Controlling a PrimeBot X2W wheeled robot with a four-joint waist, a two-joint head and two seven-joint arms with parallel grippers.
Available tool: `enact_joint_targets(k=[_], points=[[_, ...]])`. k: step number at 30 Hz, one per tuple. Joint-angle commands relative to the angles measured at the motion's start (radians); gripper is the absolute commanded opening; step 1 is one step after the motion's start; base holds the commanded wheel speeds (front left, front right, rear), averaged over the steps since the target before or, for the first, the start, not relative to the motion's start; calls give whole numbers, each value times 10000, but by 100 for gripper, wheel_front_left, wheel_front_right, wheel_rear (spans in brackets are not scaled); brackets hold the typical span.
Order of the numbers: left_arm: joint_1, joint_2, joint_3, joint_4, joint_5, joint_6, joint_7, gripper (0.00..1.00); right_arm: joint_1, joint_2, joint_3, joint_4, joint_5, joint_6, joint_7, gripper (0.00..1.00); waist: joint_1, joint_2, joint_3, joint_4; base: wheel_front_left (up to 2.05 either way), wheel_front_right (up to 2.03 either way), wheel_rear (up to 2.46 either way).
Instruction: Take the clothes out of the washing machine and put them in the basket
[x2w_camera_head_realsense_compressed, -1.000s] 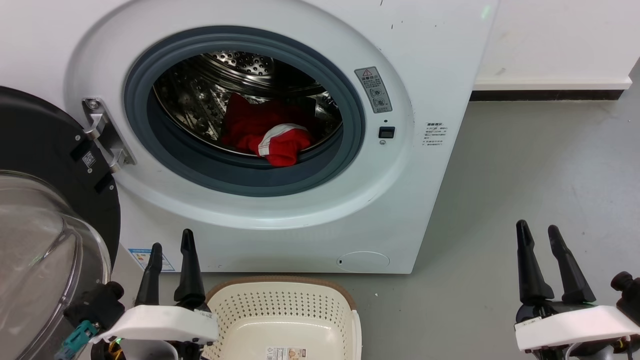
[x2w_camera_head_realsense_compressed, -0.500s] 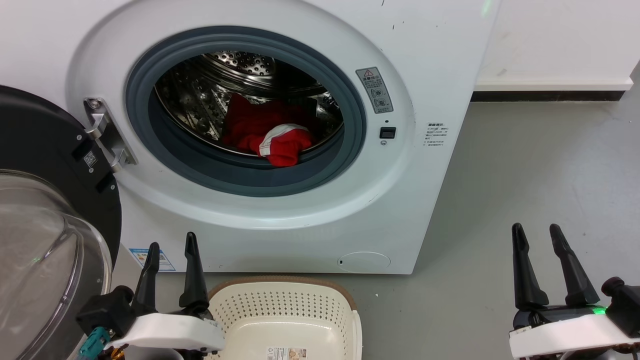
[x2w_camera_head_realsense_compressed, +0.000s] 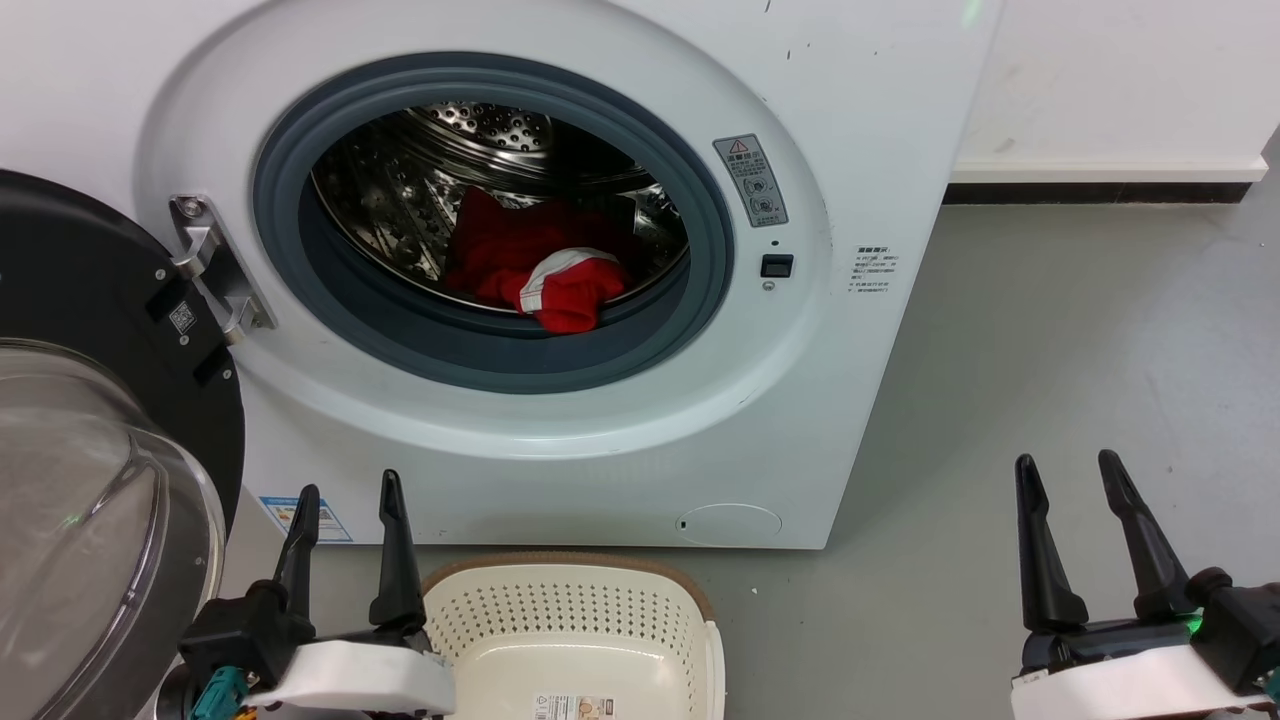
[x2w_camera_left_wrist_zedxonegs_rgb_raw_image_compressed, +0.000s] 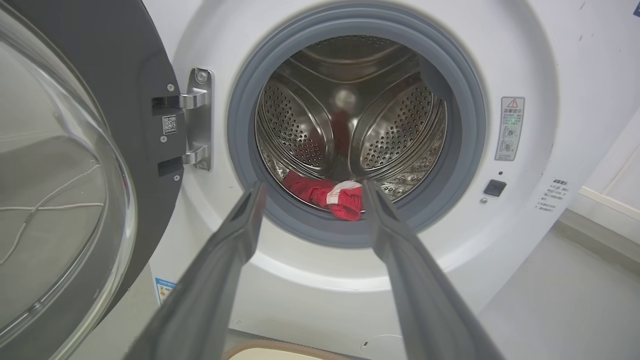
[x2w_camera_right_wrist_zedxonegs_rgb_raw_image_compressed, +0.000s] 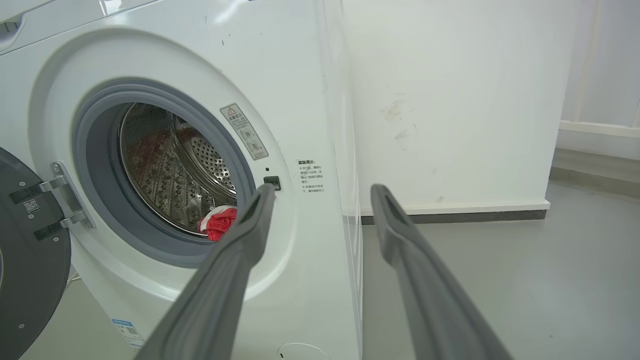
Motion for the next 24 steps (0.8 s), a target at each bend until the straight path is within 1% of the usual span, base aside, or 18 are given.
enact_joint_targets(k=[1, 24], points=[[38, 19, -36, -93, 228, 0, -100, 100, 119, 4, 37, -145, -246, -3, -81, 100, 0, 0, -3, -1, 0, 0, 0], [241, 22, 104, 120, 1645, -408, -535, 100, 433, 10, 185, -324, -2049, -5, -525, 100, 0, 0, 39, 26, 0, 0, 0]])
